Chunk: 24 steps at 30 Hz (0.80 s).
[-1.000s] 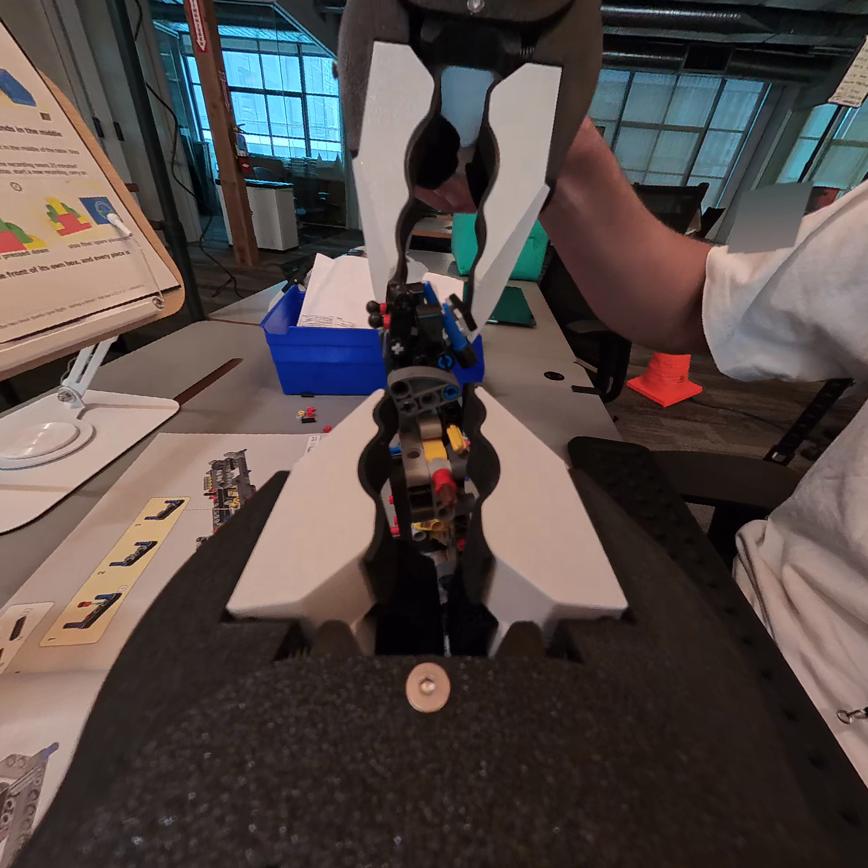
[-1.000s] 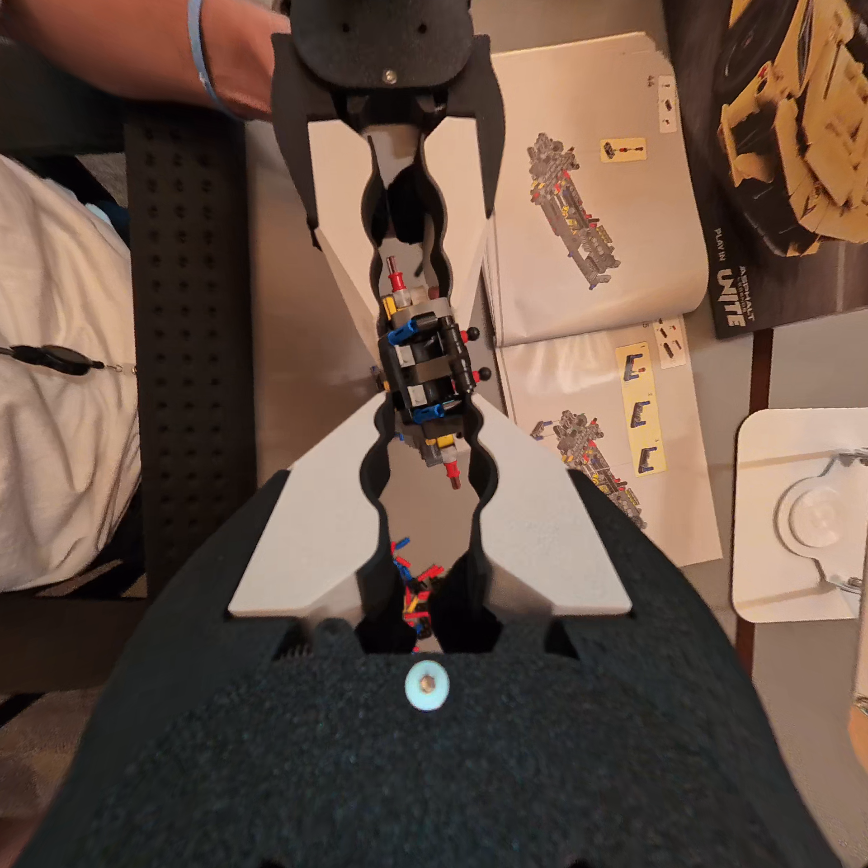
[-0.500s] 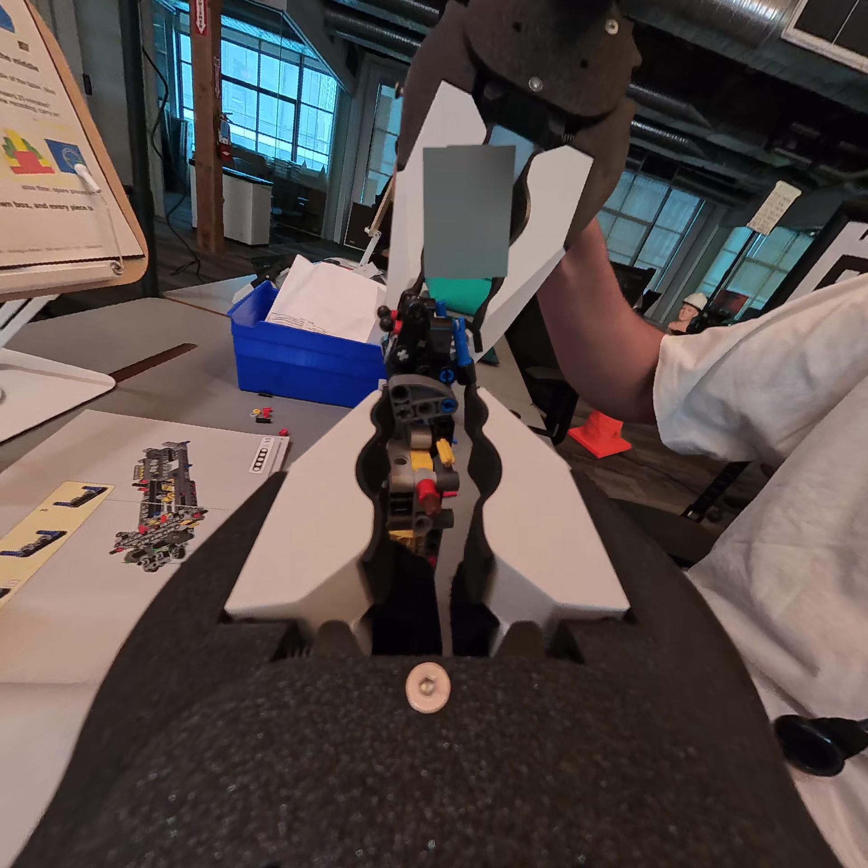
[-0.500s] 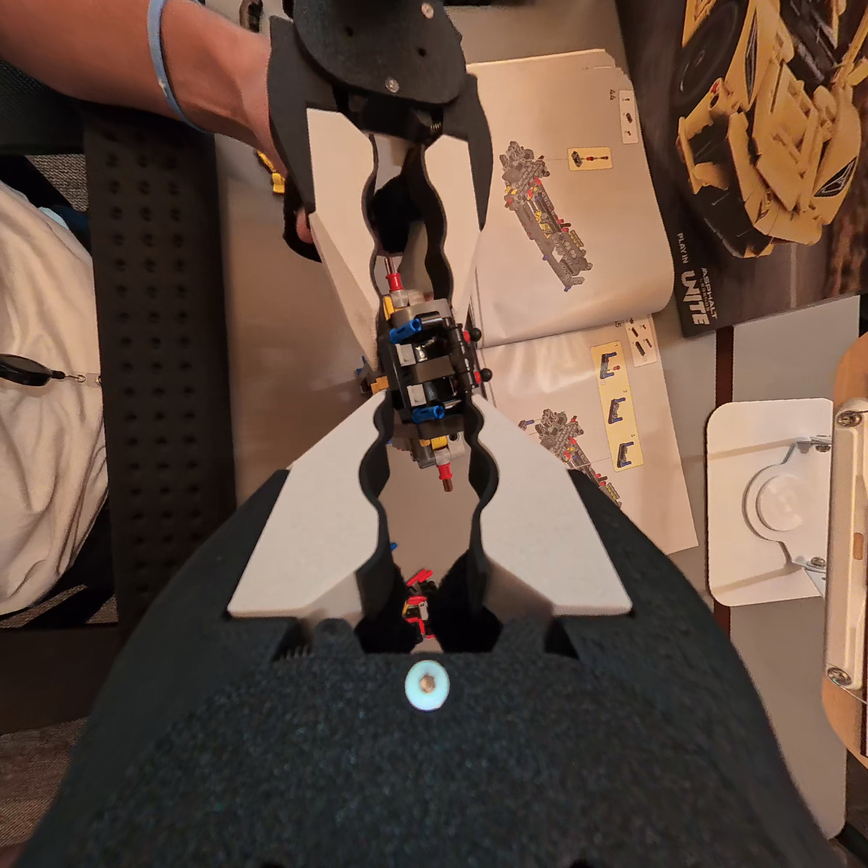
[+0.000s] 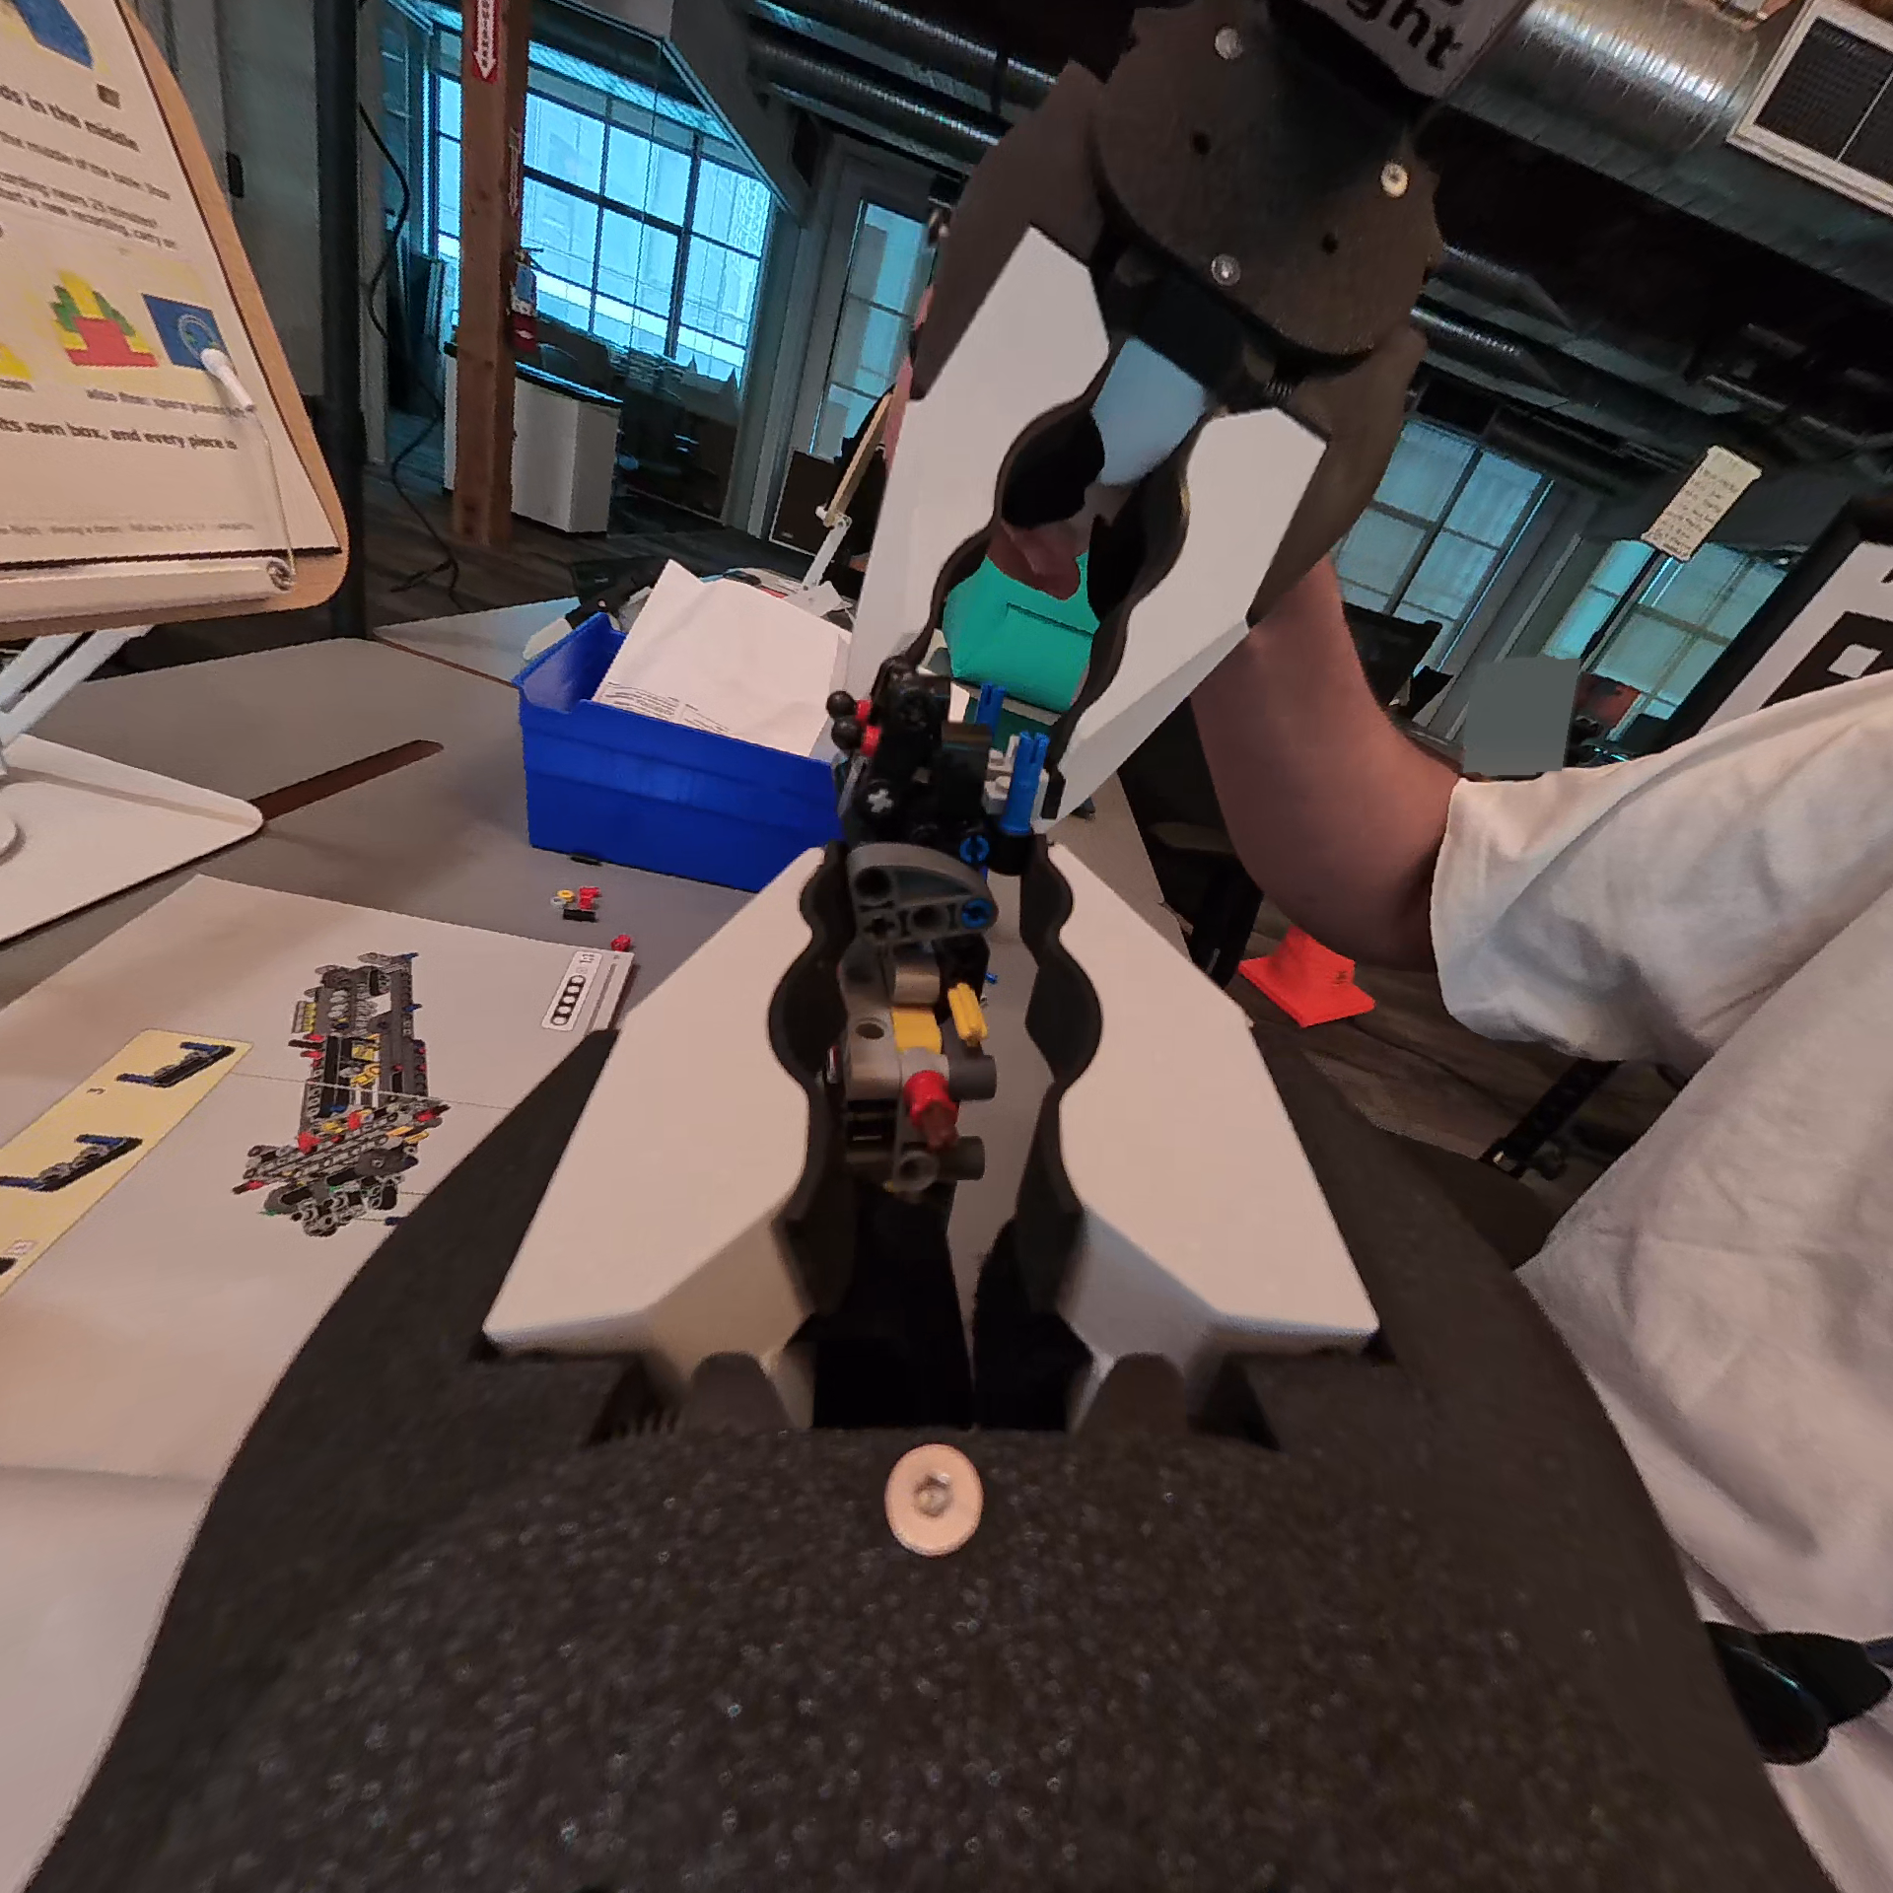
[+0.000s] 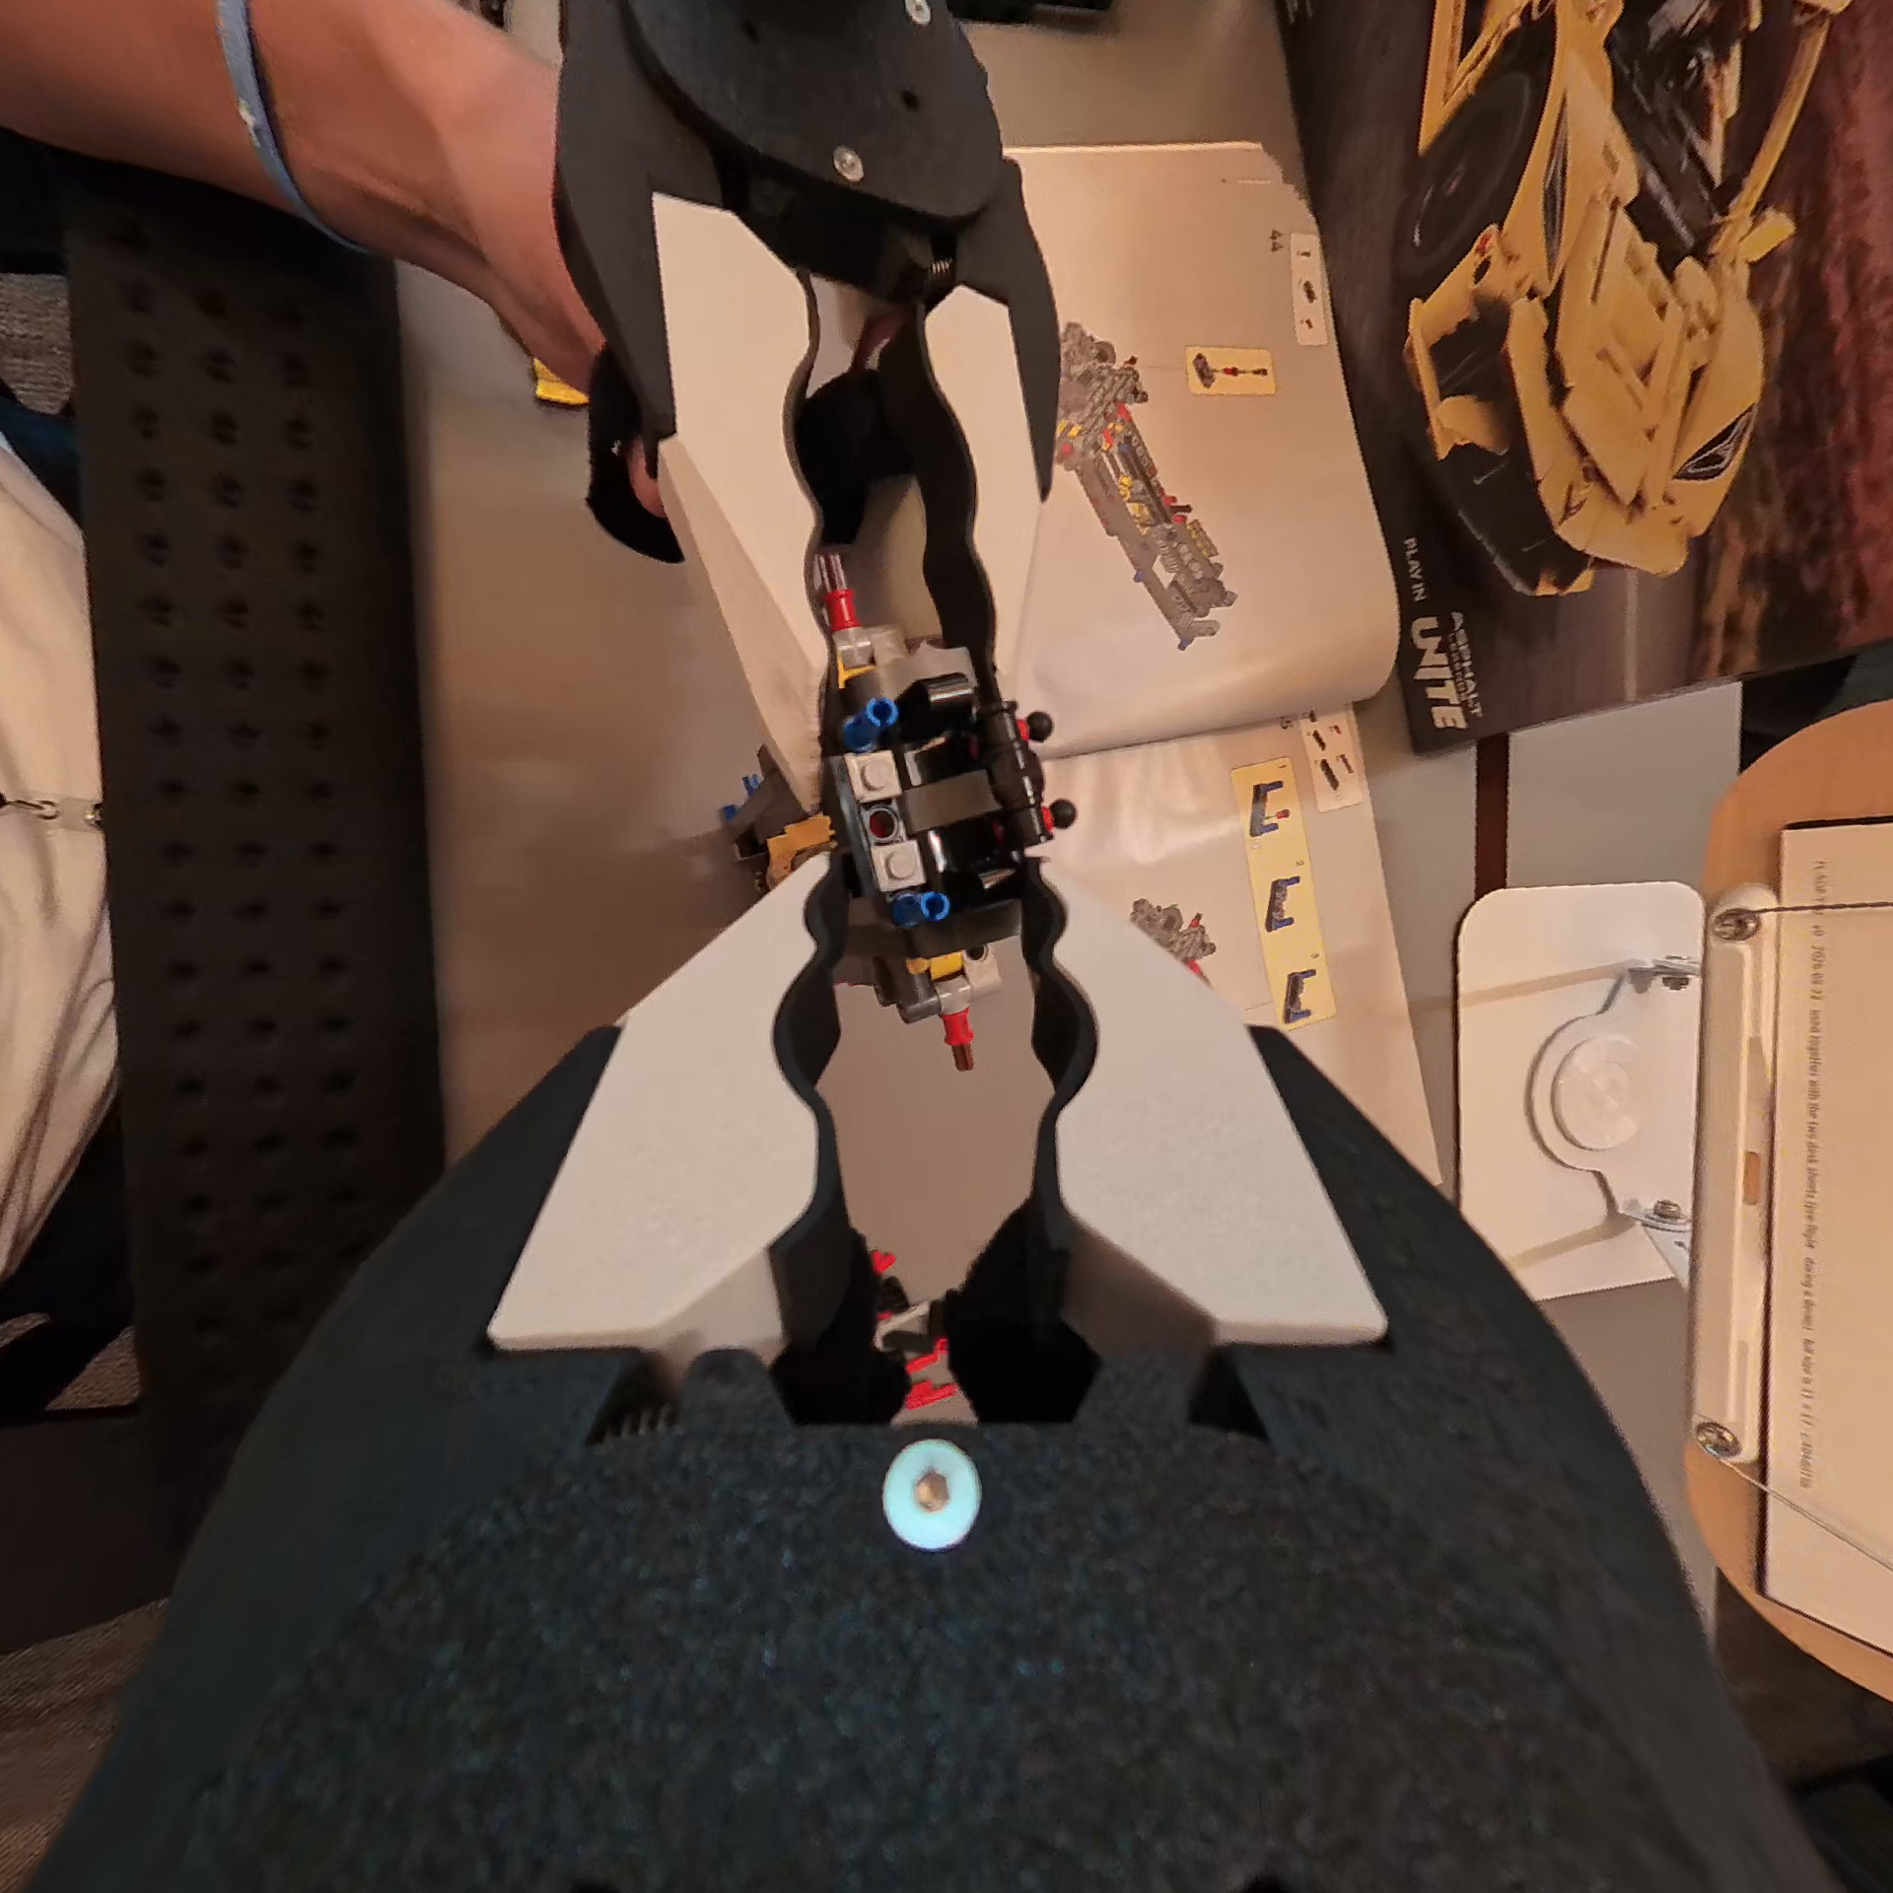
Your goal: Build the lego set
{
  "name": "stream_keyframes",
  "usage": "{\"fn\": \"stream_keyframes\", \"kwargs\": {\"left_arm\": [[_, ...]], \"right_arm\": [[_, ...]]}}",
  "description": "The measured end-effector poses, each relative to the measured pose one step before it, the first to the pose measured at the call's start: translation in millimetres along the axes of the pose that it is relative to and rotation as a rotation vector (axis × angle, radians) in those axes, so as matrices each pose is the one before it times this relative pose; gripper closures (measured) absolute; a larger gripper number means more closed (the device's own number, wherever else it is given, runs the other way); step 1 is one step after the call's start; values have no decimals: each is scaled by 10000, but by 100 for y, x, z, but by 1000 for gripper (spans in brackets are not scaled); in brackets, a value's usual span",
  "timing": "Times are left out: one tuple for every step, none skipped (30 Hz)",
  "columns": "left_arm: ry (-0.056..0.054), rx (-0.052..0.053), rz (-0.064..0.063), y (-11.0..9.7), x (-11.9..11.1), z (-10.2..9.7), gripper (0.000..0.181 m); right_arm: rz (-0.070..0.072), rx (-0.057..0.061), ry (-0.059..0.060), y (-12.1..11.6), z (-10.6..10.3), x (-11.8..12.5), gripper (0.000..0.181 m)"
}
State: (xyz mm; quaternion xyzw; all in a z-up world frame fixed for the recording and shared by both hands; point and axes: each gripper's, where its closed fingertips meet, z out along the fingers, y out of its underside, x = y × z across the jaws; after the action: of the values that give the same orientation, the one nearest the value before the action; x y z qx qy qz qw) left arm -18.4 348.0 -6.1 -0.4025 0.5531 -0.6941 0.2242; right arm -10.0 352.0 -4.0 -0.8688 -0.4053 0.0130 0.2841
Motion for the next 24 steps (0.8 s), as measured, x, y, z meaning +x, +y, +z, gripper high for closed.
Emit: {"fn": "stream_keyframes", "kwargs": {"left_arm": [[-21,30,-6,-12,-50,-29,151],[-15,17,7,11,-10,-8,151],[-1,-5,4,14,13,22,151],[-29,-11,-7,20,-30,34,151],[-23,-6,-11,3,-21,46,151],[-10,2,-56,10,-35,23,151],[11,16,-101,8,-43,26,151],[-14,25,-119,-6,-93,0,151],[9,27,-79,-4,-65,-17,151],[-9,29,-48,-12,-65,-22,151],[-73,26,-31,-19,-136,-41,152],[-41,26,-27,-37,-81,-48,152],[73,39,-59,-37,63,-36,151],[56,42,-38,-32,51,-39,151],[54,50,23,-17,77,-54,151],[115,68,39,-22,176,-34,151],[132,77,51,-4,214,-22,151],[77,47,69,33,133,2,151],[104,64,30,21,147,2,151],[115,38,-22,39,136,20,152],[67,0,-17,70,90,10,152],[81,4,18,49,134,-2,152],[96,9,49,27,164,-27,152],[61,14,39,20,123,-22,152]], "right_arm": [[-79,85,152,-34,7,83,148],[-87,72,262,-43,-46,138,146],[-112,53,372,-33,-125,155,141],[-163,62,415,-73,-164,45,137],[-220,86,560,-105,-222,116,134],[-253,76,656,-39,-314,121,135],[-166,115,609,-42,-318,-123,137],[-37,116,739,6,-368,-64,138],[-83,218,796,-5,-390,-74,138],[-56,281,886,-37,-438,-31,139],[-8,313,860,-92,-458,-124,140],[244,401,712,-276,-431,-374,143],[547,483,560,-319,-359,-563,143],[846,511,525,-100,-245,-470,148],[1122,587,427,103,-163,-258,150],[1545,651,362,209,-127,99,153],[1685,659,-232,100,-9,-415,150],[1437,671,-366,55,52,-437,146],[1134,637,-275,109,40,-206,153],[720,552,-260,199,119,-144,157],[143,515,-164,59,118,78,156],[2,332,298,6,-73,784,156],[269,161,344,-13,-162,829,159],[388,298,-300,-410,-73,-154,160]]}}
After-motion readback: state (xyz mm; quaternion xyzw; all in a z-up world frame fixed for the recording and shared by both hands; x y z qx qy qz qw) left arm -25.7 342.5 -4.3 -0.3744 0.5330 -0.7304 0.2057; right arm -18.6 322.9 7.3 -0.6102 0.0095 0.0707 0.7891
